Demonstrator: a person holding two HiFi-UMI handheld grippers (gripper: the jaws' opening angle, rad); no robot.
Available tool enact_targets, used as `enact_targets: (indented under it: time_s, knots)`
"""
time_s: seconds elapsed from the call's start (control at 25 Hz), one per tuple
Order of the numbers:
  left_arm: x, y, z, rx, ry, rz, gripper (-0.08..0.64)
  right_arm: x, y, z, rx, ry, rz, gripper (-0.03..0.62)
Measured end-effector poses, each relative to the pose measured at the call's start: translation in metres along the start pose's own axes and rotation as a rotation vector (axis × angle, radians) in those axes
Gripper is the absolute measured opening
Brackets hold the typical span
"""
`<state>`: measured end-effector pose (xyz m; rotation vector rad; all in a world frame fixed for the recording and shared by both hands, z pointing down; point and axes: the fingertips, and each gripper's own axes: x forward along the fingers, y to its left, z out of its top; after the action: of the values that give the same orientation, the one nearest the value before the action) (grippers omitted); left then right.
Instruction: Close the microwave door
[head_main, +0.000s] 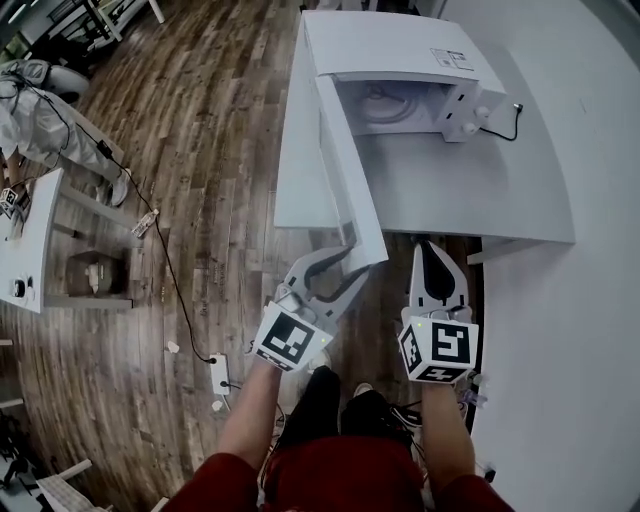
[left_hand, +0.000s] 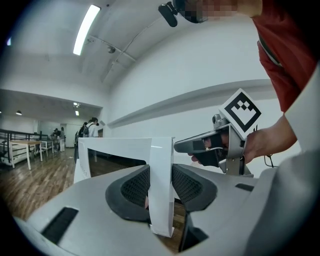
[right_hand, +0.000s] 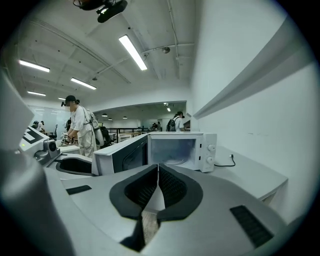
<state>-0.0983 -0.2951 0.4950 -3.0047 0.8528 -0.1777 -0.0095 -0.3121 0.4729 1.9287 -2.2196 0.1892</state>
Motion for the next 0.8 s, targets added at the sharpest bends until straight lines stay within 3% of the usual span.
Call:
enact_targets:
  time_s: [0.28, 0.6, 0.8]
  knots:
    - [0.036, -0.015, 0.003, -0.001, 0.011, 0.072, 0.155, -0.009, -0.046, 0.001, -0.003, -0.025, -0.014, 0.028]
    - [0.08, -0.026, 0.013, -0.021, 0.028, 0.229, 0.155, 0.003, -0.102, 0.011, -0.022, -0.037, 0.084, 0.028]
    - [0.107, -0.027, 0.015, -0.031, 0.035, 0.285, 0.155, 0.015, -0.128, 0.011, -0.008, -0.044, 0.138, 0.028]
